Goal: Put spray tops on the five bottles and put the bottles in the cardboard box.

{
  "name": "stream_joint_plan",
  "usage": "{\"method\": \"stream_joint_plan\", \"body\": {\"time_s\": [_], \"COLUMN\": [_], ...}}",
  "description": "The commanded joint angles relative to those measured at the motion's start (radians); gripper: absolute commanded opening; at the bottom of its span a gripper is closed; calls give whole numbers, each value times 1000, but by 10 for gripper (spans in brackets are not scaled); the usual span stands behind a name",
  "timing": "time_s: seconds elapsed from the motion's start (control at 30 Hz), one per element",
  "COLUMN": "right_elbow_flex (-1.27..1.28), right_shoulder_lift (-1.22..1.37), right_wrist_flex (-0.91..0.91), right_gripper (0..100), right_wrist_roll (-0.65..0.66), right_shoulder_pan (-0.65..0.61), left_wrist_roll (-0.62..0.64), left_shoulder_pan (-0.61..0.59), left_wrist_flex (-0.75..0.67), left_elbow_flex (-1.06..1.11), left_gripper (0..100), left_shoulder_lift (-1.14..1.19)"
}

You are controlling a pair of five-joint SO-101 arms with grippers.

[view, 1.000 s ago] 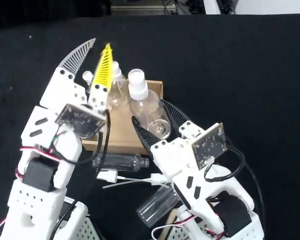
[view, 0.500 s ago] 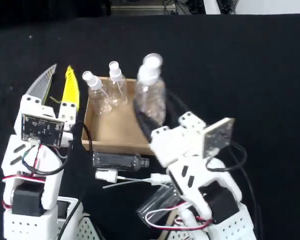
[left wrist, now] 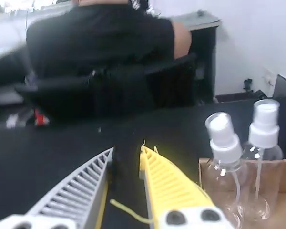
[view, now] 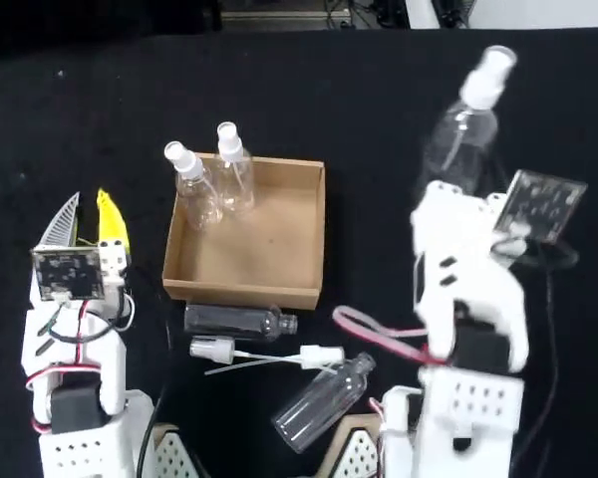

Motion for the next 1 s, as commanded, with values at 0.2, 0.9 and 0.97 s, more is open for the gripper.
{"method": "stream_joint_plan", "body": {"time_s": [0.2, 0.9, 0.97], "right_elbow_flex": [-19, 73, 179], "right_shoulder_lift": [282, 128, 182], "right_wrist_flex": [-195, -201, -399], "right_gripper": [28, 28, 28], "right_wrist_roll": [-8, 124, 161], "right_shoulder_pan": [71, -41, 46], "left_wrist_roll": [138, 276, 273], "left_shoulder_pan": [-148, -308, -288], "left_wrist_flex": [3, 38, 12], "left_elbow_flex": [36, 193, 226], "left_gripper": [80, 80, 80], "left_shoulder_lift": [-14, -12, -12]}}
